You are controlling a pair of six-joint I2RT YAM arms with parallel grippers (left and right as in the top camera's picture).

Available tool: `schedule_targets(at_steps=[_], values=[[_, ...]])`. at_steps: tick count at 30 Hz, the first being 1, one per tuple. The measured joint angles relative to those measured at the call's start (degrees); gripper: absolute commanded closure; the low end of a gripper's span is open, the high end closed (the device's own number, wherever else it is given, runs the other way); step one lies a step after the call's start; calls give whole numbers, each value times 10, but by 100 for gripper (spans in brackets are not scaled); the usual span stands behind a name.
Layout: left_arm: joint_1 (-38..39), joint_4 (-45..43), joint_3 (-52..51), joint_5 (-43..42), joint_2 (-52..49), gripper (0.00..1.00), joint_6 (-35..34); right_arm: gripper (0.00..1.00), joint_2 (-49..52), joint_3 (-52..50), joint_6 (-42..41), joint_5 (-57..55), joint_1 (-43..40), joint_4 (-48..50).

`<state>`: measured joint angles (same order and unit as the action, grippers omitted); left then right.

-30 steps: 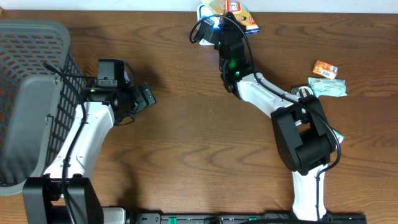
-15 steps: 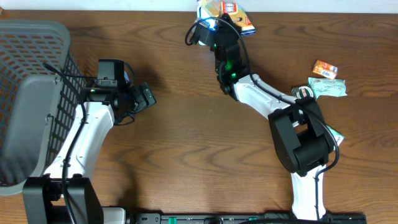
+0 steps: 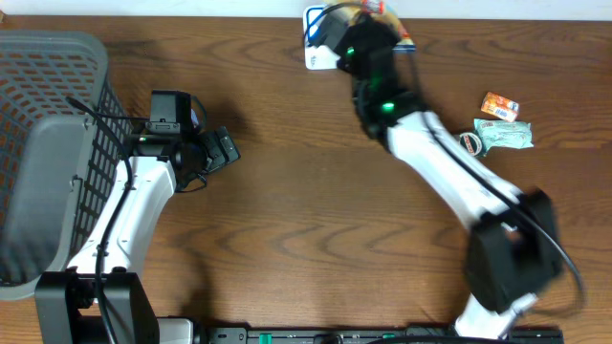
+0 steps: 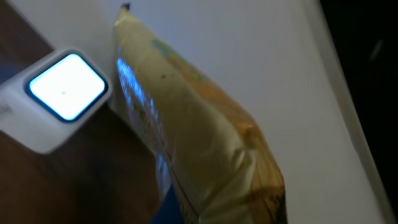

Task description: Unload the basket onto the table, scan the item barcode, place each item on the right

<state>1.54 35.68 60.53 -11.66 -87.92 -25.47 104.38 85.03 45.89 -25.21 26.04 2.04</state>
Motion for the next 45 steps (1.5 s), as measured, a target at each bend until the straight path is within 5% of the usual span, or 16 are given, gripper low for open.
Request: schedule_targets(at_steps=[6,13,20,26,27,28,29,30,31,35,45], values=[[0,-1,0,0,0,2,0,99,-128,6,-202,166,-75,-215],[0,0,0,0,0,2,0,99,-156,6,-399,334,-204,-393],[0,0,0,0,0,2,0,99,-153,-8,-560,358,-339,-500],[0,0,0,0,0,2,0,99,-135,-68,-617,324,-408,-502],[0,0,0,0,0,2,0,91,-131,-82,-622,319,-417,-497],[0,0,0,0,0,2,0,73,-129,-92,-628,315,-424,-494],[0,0,0,0,0,2,0,37,-126,-101,-633,312,-431,-490],[0,0,0,0,0,2,0,18,-125,-109,-634,310,-439,-489],[0,0,0,0,0,2,0,11,-123,-115,-635,310,-447,-489],[0,0,0,0,0,2,0,1,-123,-114,-638,306,-464,-511],[0,0,0,0,0,2,0,1,-195,-16,-617,313,-453,-616]])
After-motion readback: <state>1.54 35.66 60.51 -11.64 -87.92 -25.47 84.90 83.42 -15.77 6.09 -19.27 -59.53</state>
